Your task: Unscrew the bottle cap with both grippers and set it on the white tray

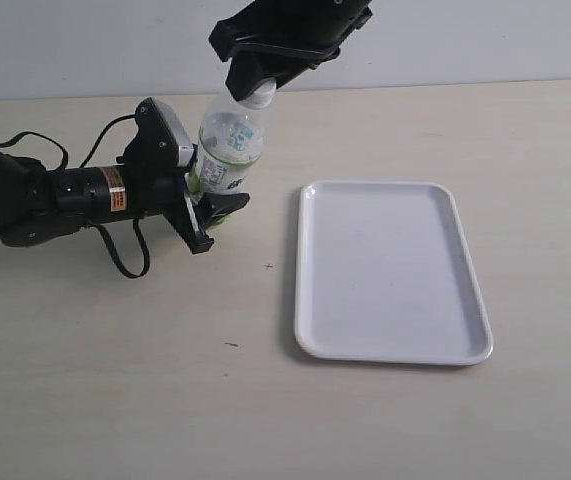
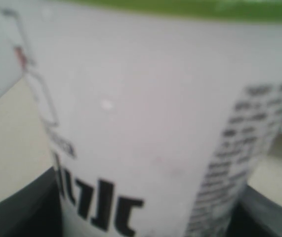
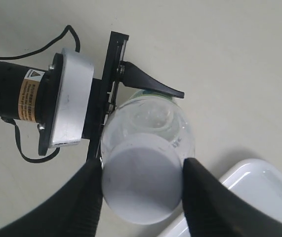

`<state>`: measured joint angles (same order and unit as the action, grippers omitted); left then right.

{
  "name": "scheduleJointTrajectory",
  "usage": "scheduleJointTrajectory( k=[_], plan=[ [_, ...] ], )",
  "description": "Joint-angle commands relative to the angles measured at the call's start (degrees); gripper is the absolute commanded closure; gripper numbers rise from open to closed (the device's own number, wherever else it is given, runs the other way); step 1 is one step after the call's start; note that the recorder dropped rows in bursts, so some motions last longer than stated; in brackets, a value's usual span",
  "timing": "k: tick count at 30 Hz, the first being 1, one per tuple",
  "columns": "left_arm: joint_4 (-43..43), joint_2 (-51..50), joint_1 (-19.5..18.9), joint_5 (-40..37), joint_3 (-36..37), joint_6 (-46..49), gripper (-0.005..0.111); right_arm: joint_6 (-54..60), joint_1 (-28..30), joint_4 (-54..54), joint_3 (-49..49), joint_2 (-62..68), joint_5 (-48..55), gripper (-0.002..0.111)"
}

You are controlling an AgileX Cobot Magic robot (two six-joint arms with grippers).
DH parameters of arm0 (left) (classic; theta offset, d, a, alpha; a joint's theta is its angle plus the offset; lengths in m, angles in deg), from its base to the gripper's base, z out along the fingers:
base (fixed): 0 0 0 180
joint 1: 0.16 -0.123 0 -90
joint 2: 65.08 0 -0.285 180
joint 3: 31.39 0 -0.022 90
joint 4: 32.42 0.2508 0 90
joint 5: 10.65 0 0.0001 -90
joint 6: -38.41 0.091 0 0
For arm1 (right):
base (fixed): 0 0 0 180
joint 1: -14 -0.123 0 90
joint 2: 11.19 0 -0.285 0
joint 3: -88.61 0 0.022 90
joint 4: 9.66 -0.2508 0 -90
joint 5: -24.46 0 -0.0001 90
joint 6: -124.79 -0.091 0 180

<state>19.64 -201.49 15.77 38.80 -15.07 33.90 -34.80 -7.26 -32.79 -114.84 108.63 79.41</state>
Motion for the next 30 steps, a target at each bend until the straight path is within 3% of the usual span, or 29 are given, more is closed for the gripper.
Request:
scheduleJointTrajectory(
  k=[1,4,12,30],
  plan=[
    [0.0,0.1,0.1,-1.2,0.2,-0.2,0.107,1.3,0.0,0.2,-0.2,-0.1,-0.8,0.093],
    [0.0,0.1,0.1,-1.2,0.2,-0.2,0.107,3.7,0.0,0.2,-0.2,-0.1,-0.6,0.108],
    [-0.2,0.1,0.1,-1.2,0.2,-0.2,0.107,8.1,0.0,0.2,-0.2,-0.1,-0.5,0.108],
    [-0.2,0.1,0.1,-1.2,0.2,-0.2,0.107,36.1,0.0,-0.5,-0.2,-0.1,-0.3,0.108]
  ],
)
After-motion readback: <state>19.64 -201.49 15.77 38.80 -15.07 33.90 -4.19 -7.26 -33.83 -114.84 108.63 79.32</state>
